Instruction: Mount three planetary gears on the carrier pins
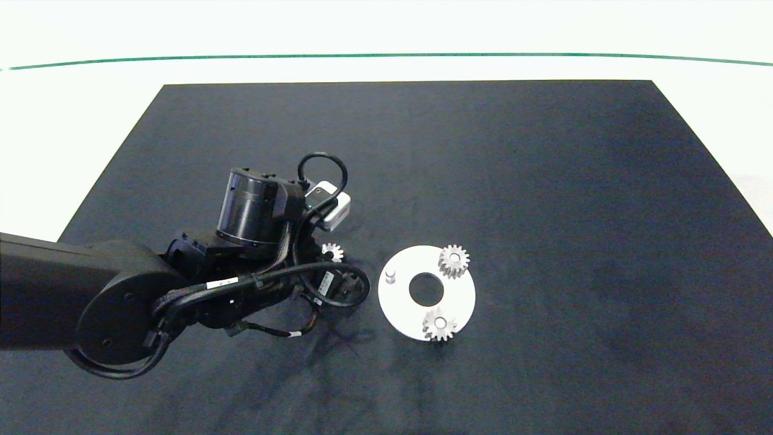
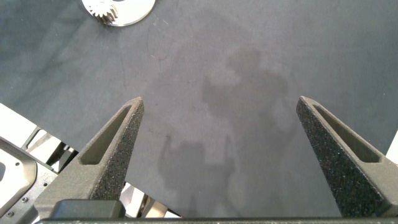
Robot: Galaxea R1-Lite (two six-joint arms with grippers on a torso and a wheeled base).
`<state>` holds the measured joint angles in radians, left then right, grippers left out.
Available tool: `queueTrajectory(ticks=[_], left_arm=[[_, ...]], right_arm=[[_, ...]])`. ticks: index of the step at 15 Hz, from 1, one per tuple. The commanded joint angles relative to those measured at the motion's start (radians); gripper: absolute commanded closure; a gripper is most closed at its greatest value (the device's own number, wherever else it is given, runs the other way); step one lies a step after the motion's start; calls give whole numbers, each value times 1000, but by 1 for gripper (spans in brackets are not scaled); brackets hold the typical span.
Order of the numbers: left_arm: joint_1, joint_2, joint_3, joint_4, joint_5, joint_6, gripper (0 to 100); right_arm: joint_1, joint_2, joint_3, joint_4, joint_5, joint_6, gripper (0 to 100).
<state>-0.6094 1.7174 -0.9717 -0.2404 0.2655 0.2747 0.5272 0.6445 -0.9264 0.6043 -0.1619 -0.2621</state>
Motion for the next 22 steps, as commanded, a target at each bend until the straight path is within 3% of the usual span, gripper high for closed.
queueTrajectory(ticks=[1, 8, 22], left_arm=[[3, 17, 10, -2, 0, 1, 7], [17, 22, 11, -11, -22, 1, 22], [22, 30, 19, -46, -22, 1, 49]], right_arm=[[0, 1, 0, 3, -1, -2, 0], [0, 3, 1, 3, -1, -2, 0], [0, 3, 4, 3, -1, -2, 0]])
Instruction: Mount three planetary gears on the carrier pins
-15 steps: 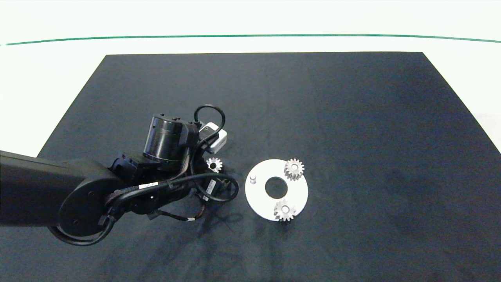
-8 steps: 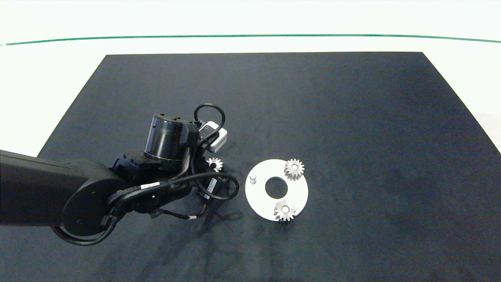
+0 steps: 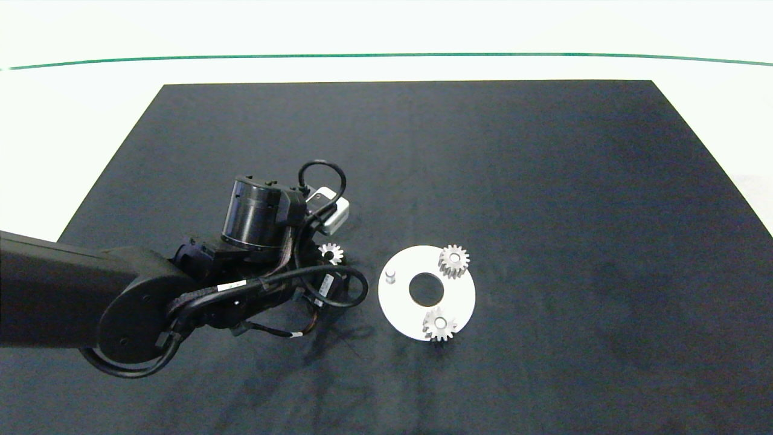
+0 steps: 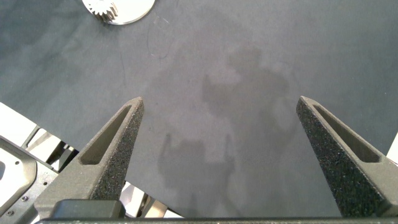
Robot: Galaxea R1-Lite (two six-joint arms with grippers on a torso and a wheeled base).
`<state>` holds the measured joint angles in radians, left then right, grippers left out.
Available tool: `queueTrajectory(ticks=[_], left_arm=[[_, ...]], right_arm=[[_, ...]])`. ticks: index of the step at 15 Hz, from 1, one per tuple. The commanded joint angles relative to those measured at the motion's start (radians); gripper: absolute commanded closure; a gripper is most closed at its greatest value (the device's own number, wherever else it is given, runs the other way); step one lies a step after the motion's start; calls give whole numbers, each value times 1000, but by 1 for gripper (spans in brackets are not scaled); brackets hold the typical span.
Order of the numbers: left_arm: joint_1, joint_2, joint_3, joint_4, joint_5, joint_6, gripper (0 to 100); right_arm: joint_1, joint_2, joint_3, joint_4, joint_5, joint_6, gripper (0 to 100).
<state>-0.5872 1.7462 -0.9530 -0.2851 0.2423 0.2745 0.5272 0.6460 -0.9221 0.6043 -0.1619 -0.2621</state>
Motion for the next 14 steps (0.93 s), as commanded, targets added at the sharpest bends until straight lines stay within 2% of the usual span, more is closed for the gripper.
queueTrajectory(ticks=[1, 14], left_arm=[[0, 1, 0, -2, 2, 2, 52], [7, -4, 11, -2, -6, 2, 78]], right_arm=[[0, 1, 0, 3, -1, -2, 0], [0, 1, 2, 3, -1, -2, 0]])
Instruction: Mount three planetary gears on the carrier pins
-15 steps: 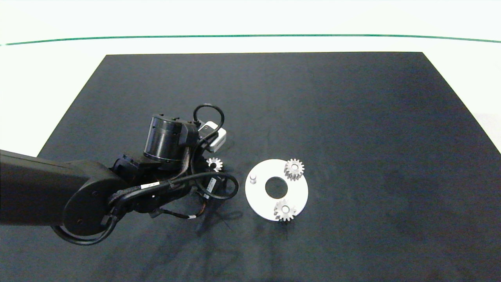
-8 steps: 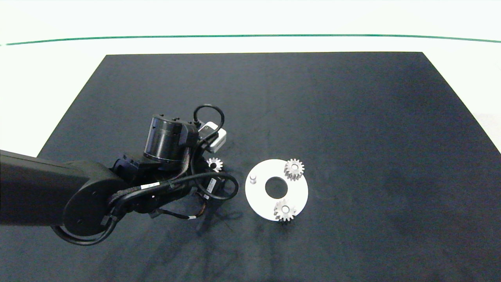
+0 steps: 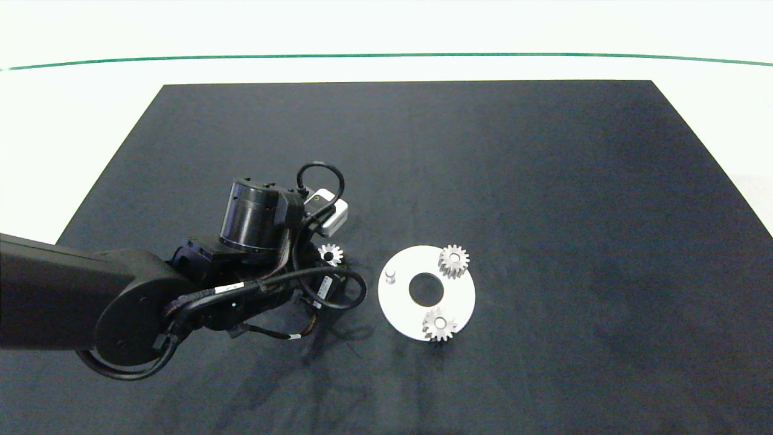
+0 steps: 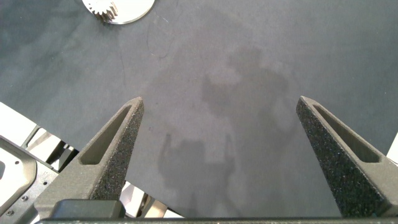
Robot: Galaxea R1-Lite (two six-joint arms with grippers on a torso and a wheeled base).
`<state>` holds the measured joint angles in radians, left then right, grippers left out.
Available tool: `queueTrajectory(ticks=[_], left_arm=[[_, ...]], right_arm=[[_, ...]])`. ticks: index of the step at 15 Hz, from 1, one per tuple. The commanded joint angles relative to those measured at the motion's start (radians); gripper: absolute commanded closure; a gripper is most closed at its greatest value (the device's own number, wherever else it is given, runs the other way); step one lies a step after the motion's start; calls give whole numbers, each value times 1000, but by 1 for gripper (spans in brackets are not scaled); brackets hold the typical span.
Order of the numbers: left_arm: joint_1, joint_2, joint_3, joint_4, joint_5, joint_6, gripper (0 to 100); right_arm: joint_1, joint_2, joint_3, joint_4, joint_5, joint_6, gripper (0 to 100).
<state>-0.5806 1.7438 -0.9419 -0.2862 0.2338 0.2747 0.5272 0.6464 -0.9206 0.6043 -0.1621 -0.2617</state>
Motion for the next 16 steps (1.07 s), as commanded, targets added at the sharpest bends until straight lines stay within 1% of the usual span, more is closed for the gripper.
queueTrajectory(ticks=[1, 11, 13, 15, 16], left_arm=[[1, -1, 0, -1, 2, 1, 79], [-1, 0, 8, -1, 2, 1, 100], [1, -6, 12, -1, -4, 0, 100], [-8, -49, 11, 2, -2, -14, 100], [-13, -64, 11, 4, -2, -12, 100]], right_arm=[[0, 1, 0, 3, 0, -2, 0], [2, 1, 2, 3, -2, -2, 0], [2, 1, 2, 3, -2, -2, 0], [2, 1, 2, 3, -2, -2, 0], [2, 1, 2, 3, -2, -2, 0]])
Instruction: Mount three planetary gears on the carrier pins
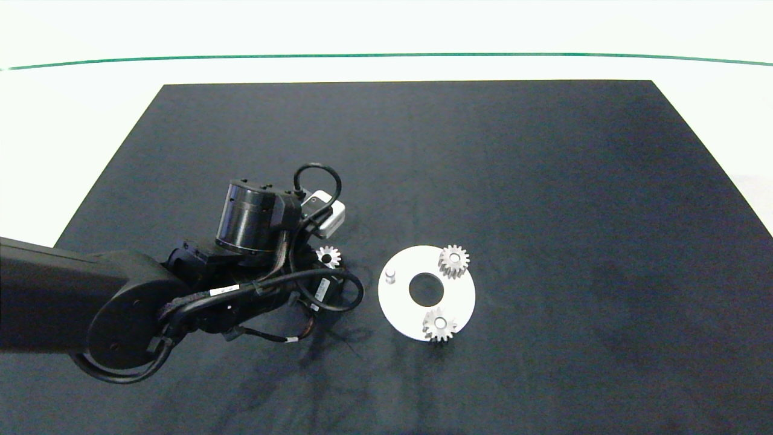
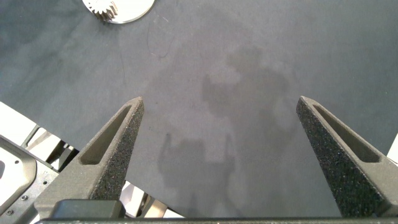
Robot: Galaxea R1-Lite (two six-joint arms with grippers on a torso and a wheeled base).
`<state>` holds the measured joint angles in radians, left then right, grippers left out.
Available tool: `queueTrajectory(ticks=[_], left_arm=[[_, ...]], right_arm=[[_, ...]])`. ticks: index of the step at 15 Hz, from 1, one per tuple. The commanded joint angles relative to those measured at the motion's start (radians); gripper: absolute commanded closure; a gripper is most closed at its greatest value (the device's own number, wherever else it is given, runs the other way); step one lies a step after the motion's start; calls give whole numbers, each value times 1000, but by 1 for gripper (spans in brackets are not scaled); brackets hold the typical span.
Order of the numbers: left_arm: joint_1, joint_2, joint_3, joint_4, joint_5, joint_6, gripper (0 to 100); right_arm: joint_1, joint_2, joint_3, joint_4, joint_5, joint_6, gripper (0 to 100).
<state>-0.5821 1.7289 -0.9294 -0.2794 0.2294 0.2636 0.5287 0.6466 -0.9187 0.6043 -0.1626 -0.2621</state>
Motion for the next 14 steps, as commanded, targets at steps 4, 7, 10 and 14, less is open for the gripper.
queueTrajectory(ticks=[4, 7, 10, 14], left_arm=[[-88, -98, -11, -1, 4, 0, 100], [-93, -95, -16, -3, 4, 3, 100], [-91, -98, -19, -1, 4, 3, 100], [-73, -92, -11, -1, 4, 2, 0]], right_arm=[[-1, -1, -2, 3, -2, -3, 0], [0, -2, -2, 3, -2, -3, 0], [0, -5, -3, 3, 0, -3, 0], [0, -5, -3, 3, -2, -3, 0]])
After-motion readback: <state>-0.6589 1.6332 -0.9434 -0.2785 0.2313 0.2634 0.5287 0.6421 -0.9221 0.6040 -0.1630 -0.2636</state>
